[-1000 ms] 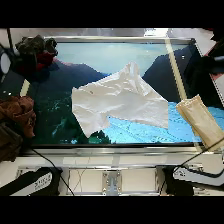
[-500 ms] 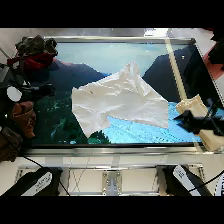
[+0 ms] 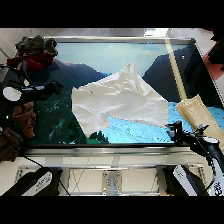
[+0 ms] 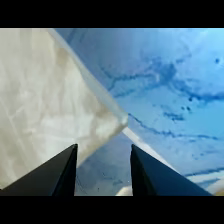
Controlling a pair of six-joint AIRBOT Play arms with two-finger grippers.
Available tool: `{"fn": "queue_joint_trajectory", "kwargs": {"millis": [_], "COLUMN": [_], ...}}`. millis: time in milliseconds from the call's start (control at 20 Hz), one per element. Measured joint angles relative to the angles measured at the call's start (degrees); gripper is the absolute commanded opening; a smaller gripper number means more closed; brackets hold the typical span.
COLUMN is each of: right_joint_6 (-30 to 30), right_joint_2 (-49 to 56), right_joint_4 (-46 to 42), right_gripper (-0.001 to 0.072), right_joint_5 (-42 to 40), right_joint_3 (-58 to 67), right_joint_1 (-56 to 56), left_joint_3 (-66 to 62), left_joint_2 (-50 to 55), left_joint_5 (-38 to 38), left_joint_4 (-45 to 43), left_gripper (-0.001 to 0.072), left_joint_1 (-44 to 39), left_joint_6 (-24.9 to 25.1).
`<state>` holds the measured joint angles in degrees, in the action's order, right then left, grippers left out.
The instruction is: Fold the shirts.
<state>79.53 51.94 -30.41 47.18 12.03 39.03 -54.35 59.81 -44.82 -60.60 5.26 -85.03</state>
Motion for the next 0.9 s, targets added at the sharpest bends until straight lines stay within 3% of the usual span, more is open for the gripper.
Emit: {"fn": "queue_joint_trajectory", "kwargs": {"millis": [300,350,400,450,700,900], "right_joint_6": [2.56,3.23,3.82,4.46,3.65,1.11], "right_joint_2": [0.68,0.87,0.96,1.09,1.11,0.79], "right_joint_4": [5.70,5.66,4.98,4.52,6.34,7.37], "right_gripper": [0.0354,0.0275,0.0101,0.0030,0.0030,0.0030], "right_joint_5": [-10.03,-11.17,-12.39,-13.75,-15.93,-13.64], "right_joint_3": [-0.85,-0.87,-0.92,-0.98,1.75,7.52], "right_joint_1": [-9.29,-10.71,-11.85,-12.63,-14.23,-14.49], "left_joint_3": [0.00,0.00,0.00,0.00,0.02,0.07], "left_joint_2": [0.00,0.00,0.00,0.00,0.33,7.06], "left_joint_5": [0.15,0.09,0.02,-0.09,1.33,2.27], "left_joint_4": [1.18,1.20,1.33,1.36,0.26,0.09], "left_gripper": [0.0694,0.0694,0.0694,0.0694,0.0694,0.0694], "left_joint_1": [0.02,0.02,0.02,0.00,0.02,0.83], "left_joint_6": [0.42,0.44,0.52,0.68,0.98,-5.11]}}
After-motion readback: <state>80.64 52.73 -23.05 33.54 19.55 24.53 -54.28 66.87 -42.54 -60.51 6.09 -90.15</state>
